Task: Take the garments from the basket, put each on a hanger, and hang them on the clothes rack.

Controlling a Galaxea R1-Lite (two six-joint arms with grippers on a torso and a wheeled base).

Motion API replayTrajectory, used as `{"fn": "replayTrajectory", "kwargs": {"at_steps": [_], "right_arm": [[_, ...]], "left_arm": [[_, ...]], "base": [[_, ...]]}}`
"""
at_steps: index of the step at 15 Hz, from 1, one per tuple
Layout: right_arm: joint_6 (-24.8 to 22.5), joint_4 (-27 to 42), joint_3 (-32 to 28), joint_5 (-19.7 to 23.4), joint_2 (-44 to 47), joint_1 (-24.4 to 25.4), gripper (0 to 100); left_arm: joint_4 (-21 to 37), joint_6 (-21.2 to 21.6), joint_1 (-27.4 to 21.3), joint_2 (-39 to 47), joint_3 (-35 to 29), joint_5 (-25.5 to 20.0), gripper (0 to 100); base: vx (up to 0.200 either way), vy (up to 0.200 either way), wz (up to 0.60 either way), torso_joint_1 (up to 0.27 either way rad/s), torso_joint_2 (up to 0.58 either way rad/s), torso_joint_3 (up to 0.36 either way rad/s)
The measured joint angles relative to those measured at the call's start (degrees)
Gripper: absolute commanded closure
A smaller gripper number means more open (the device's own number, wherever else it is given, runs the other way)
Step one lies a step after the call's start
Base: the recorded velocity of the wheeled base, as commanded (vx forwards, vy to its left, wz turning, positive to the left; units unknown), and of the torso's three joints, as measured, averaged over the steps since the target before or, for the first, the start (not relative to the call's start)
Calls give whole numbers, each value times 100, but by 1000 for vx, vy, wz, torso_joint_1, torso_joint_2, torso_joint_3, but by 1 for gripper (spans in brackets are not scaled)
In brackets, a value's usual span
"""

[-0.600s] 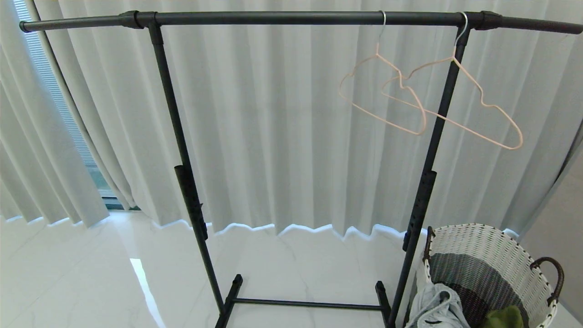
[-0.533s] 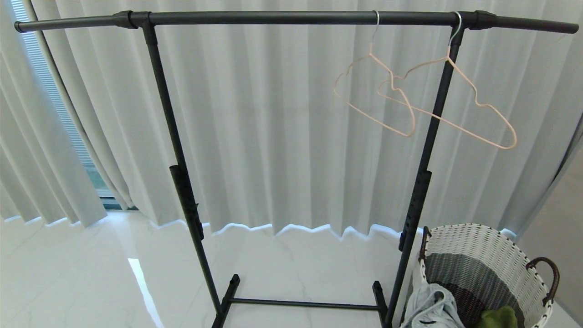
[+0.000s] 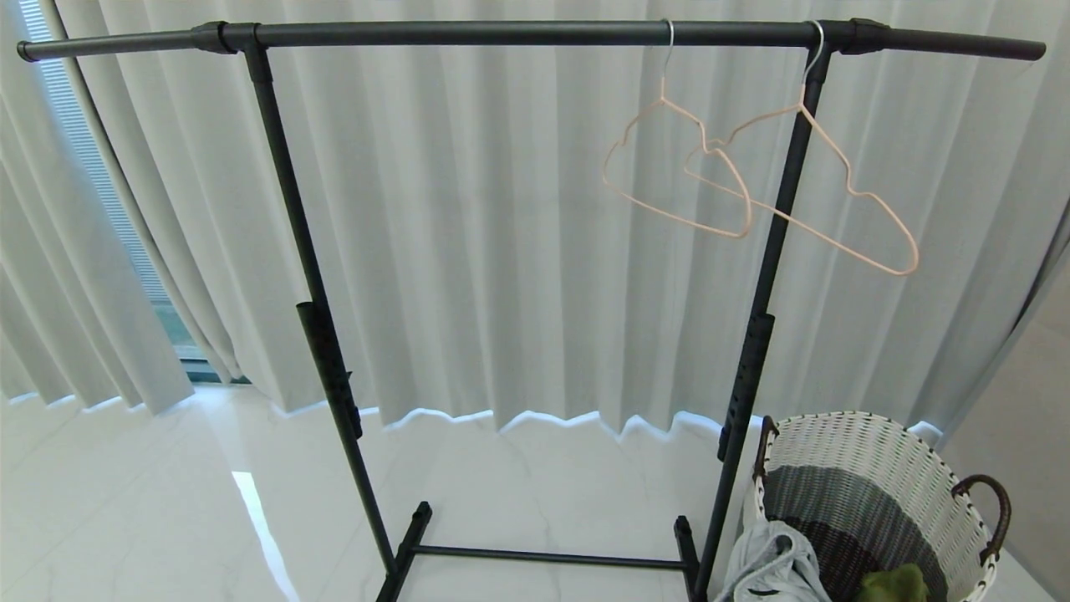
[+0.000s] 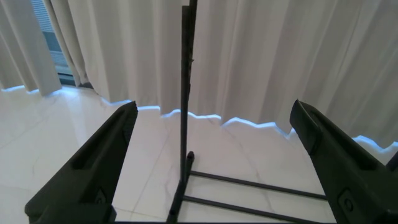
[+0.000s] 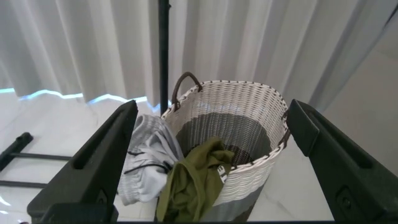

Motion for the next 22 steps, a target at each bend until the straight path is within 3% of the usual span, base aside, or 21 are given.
{"fn": "replayTrajectory", "kwargs": {"at_steps": [4, 6, 9, 12, 18, 20, 22], "right_arm": [[40, -226, -35, -4, 2, 0, 0], [108, -113, -385, -6, 165, 44, 0], [-279, 50, -783, -39, 1129, 156, 0], [-1033, -177, -969, -96, 2772, 201, 0], [-2912, -1469, -1045, -143, 6695, 151, 0], [-3729, -1693, -1006, -154, 7701, 40, 0], [-4079, -1940, -984, -160, 8451, -35, 0]], "left_arm": [[-1, 0, -2, 0, 0, 0, 0], [0, 0, 0, 0, 0, 0, 0], [-1, 0, 0, 0, 0, -2, 0], [-1, -2, 0, 0, 0, 2, 0], [-1, -2, 0, 0, 0, 0, 0], [-1, 0, 0, 0, 0, 2, 0], [-1, -2, 0, 0, 0, 0, 0]], "base": [[0, 0, 0, 0, 0, 0], [0, 0, 0, 0, 0, 0], [0, 0, 0, 0, 0, 0], [0, 0, 0, 0, 0, 0], [0, 0, 0, 0, 0, 0], [0, 0, 0, 0, 0, 0], [0, 0, 0, 0, 0, 0]]}}
